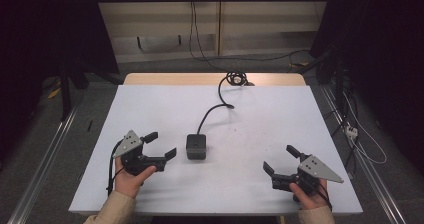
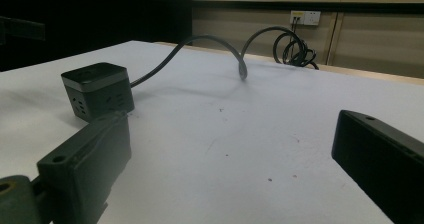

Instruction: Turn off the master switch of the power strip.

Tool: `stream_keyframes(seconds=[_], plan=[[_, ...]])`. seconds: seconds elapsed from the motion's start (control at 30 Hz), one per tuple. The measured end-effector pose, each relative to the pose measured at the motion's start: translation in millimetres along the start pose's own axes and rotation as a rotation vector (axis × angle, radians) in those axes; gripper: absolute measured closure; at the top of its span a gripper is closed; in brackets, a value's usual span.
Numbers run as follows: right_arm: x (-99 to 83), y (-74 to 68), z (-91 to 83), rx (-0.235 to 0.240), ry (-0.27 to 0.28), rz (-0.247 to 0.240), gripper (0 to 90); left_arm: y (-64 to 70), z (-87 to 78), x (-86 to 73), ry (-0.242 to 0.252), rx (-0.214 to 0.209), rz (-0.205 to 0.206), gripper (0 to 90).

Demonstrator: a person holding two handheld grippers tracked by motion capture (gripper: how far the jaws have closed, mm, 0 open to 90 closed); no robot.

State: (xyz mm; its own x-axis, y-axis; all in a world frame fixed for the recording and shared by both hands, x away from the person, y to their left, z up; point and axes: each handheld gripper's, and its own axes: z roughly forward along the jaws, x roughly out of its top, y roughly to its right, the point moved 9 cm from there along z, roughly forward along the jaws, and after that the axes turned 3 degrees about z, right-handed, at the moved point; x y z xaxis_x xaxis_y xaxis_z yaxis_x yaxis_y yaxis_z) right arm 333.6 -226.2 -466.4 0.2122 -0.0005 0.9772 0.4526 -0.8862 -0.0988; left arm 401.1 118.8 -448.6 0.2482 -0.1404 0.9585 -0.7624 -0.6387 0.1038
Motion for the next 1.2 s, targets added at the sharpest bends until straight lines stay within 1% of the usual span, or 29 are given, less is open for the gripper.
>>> stream_keyframes(seconds=[0.07, 0.17, 0.23, 0.33, 0.4, 0.47, 0.5, 0.63, 0.67, 0.73, 0.77, 0.8, 0.83, 0.9, 1.03, 1.2], plan=[[-0.2, 0.0, 0.1, 0.000, -0.001, -0.001, 1.9, 1.0, 1.6, -0.3, -0.005, -0.007, 0.012, 8.8], [-0.3, -0.2, 0.2, 0.001, -0.002, -0.001, 2.0, 1.7, 3.6, -0.1, -0.006, -0.014, 0.015, 10.9], [-0.2, -0.2, 0.2, 0.001, -0.002, -0.001, 2.0, 1.9, 4.6, 0.5, -0.003, -0.015, 0.007, 13.0], [-0.7, 0.1, 0.7, -0.001, -0.004, -0.003, 2.0, 1.4, 6.3, 1.3, -0.006, -0.015, 0.006, 16.0], [-0.8, 0.1, 0.7, -0.001, -0.004, -0.002, 2.0, 1.9, 7.9, 2.3, -0.003, -0.016, 0.001, 16.1], [-0.3, -0.5, 0.5, 0.000, -0.002, -0.003, 2.0, 2.8, 8.9, 3.1, -0.008, -0.024, 0.008, 20.1], [-0.3, -0.5, 0.5, 0.000, -0.002, -0.003, 2.0, 3.8, 10.1, 4.0, -0.003, -0.028, 0.005, 20.1], [-0.4, -1.5, 0.8, 0.002, -0.005, -0.004, 2.1, 5.8, 14.0, 4.8, -0.011, -0.039, 0.006, 23.5], [-0.5, -1.7, 0.8, 0.003, -0.006, -0.005, 2.2, 6.2, 14.9, 4.7, -0.014, -0.044, 0.008, 26.0], [-0.7, -1.6, 0.9, 0.003, -0.007, -0.005, 2.2, 6.3, 17.2, 4.5, -0.019, -0.044, 0.008, 26.4], [-0.5, -1.4, 0.8, 0.002, -0.005, -0.006, 2.1, 6.5, 17.9, 4.3, -0.021, -0.046, 0.006, 29.4], [-0.5, -1.4, 0.8, 0.002, -0.005, -0.006, 2.1, 7.0, 19.2, 4.2, -0.022, -0.050, 0.005, 29.4], [-0.3, -1.0, 0.9, 0.001, -0.004, -0.007, 2.2, 7.1, 20.3, 3.9, -0.025, -0.051, 0.006, 31.8], [-0.2, -1.0, 0.8, 0.001, -0.004, -0.006, 2.2, 7.5, 22.3, 3.8, -0.030, -0.053, 0.007, 33.4], [-0.2, -1.2, 0.6, 0.001, -0.006, -0.005, 2.3, 7.5, 25.0, 4.0, -0.035, -0.054, -0.002, 36.0], [-0.4, -0.7, 0.5, 0.000, -0.008, -0.007, 2.3, 5.8, 27.0, 4.0, -0.037, -0.057, -0.023, 39.6]])
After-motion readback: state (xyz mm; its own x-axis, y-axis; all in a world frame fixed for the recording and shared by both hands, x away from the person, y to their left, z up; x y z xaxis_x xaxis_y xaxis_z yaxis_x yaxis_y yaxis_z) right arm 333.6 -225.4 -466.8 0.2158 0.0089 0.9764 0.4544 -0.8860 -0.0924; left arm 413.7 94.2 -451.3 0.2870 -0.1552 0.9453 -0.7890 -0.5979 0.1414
